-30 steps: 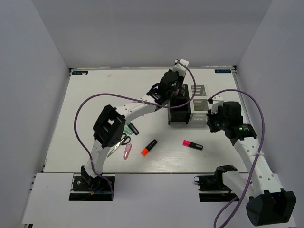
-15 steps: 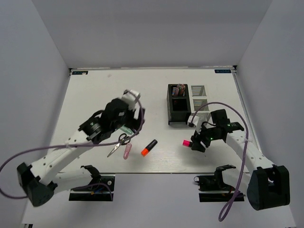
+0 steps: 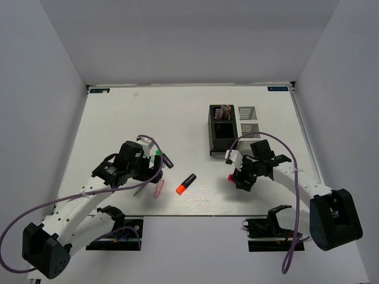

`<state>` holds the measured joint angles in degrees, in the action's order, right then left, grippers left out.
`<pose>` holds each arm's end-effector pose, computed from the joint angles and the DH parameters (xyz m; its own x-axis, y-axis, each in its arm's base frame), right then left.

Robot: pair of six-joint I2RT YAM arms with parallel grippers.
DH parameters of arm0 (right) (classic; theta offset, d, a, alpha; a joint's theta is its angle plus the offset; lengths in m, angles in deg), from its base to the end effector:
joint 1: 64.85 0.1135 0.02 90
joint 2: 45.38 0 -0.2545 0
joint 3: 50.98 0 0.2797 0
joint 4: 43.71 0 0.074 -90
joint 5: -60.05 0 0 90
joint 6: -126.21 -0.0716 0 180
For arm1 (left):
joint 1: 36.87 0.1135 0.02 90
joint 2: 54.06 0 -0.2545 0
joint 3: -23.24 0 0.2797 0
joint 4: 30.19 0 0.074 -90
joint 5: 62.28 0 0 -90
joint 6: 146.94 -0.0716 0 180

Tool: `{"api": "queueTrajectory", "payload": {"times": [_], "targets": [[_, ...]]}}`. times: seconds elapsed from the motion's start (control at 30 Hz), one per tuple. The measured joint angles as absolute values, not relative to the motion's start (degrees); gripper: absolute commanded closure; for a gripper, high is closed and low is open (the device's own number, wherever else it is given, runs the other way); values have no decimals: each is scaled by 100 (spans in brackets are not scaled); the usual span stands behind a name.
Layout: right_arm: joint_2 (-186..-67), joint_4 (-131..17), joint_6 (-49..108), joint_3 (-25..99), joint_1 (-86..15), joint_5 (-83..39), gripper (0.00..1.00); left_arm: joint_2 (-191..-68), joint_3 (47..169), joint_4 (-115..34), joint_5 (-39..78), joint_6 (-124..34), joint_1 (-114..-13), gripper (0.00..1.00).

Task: Sort the stationery into containers
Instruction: Grab a piece of stationery with the right arm

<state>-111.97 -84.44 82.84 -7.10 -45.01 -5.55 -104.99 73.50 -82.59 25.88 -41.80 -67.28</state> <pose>0.2149 0.1090 0.1146 -0.2268 -0.7856 -0.5757 -0.9432 0.3245 -0.0713 0.1944 -0.1168 0.1915 -0.8020 0.1680 -0.5733 0.3244 0.9283 -0.1817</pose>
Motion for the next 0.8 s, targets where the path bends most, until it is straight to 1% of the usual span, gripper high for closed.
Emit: {"api": "queueTrajectory", "payload": {"times": [0.07,0.2,0.33,0.4,0.43,0.47,0.5,0.57,0.6,0.67,0.8], "targets": [[-11293,-8236,8210,-710,-4414,-738,23,-10434,7350,-8261,2518,-4180,-6713,0],[-11607,-7972,8118,-708,-4210,-1033,26,-10287,7350,-8263,2448,-4180,-6698,0],[-11826,-7843,8057,-606,-3979,-1171,31,-10119,7302,-8252,2339,-4180,-6578,0],[-11876,-7819,8076,-573,-3878,-1204,41,-10008,7219,-8254,2273,-4170,-6457,0],[-11900,-7819,8098,-562,-3839,-1204,48,-9962,7182,-8254,2242,-4161,-6403,0],[-11922,-7819,8116,-544,-3797,-1199,59,-9925,7153,-8263,2218,-4154,-6361,0],[-11951,-7840,8157,-525,-3767,-1197,76,-9907,7140,-8265,2199,-4143,-6326,0],[-12029,-7860,8260,-453,-3710,-1223,87,-9894,7136,-8259,2129,-4139,-6283,0],[-12084,-7882,8297,-404,-3705,-1241,95,-9894,7136,-8257,2100,-4137,-6274,0],[-12156,-7978,8376,-321,-3705,-1239,100,-9894,7134,-8259,2065,-4135,-6256,0],[-12195,-8435,8592,-214,-3708,-1051,100,-9887,7134,-8254,2017,-4119,-6252,0]]}}
